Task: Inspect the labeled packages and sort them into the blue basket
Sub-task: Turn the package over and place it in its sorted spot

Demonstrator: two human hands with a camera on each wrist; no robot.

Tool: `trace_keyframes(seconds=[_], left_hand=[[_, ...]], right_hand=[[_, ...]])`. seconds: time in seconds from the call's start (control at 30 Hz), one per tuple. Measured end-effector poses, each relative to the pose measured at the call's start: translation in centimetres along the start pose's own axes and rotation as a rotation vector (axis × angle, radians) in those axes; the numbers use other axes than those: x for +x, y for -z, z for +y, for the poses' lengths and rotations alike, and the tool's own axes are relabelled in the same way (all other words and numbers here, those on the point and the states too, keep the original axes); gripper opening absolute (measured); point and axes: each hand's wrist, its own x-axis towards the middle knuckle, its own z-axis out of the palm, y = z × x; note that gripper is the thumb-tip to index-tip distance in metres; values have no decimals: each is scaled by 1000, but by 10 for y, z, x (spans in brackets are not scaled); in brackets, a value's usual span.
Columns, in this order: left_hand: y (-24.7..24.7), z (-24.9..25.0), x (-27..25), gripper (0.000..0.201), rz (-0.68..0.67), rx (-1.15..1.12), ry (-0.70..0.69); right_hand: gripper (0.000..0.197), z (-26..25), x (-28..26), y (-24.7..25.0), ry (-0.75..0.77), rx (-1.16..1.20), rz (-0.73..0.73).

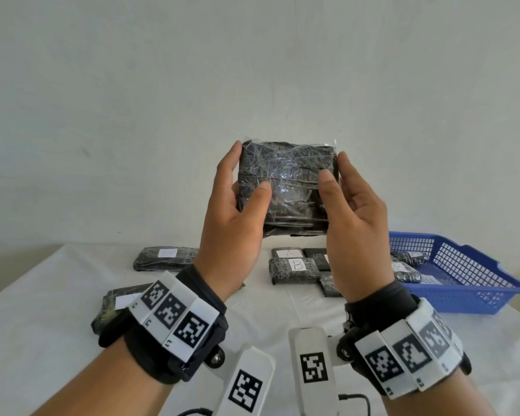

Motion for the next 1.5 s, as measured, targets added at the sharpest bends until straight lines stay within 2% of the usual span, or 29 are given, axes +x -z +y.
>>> trace_keyframes(seconds=[0.13,0.27,0.67,0.77,0.9,1.0,1.13,1.23,1.4,1.5], left_hand=[[3,5,2,79,-62,-22,18],[5,6,3,79,-124,-9,-3],[10,16,1,78,-164,-7,61],[13,15,4,73,-143,-48,71],[18,13,5,67,-121,-96,130],[18,14,7,67,-110,-112,158],[18,14,7,67,-130,-135,182],[16,15,6,69,-141,-110,176],[13,17,4,79,-151,-86,189],[13,18,5,84,-156,-68,183]], right_hand=[[75,3,2,1,74,-107,-53],[99,2,3,0,89,-191,-111],[110,-1,4,2,61,-182,-194],[102,1,7,4,9,-63,-220],[75,-7,9,10,-231,379,-227],[60,-5,10,16,-269,452,-207],[60,-1,9,17,-207,316,-260],[84,3,10,13,-127,103,-312],[91,6,11,11,-44,-89,-330],[104,4,11,8,-30,-122,-306]])
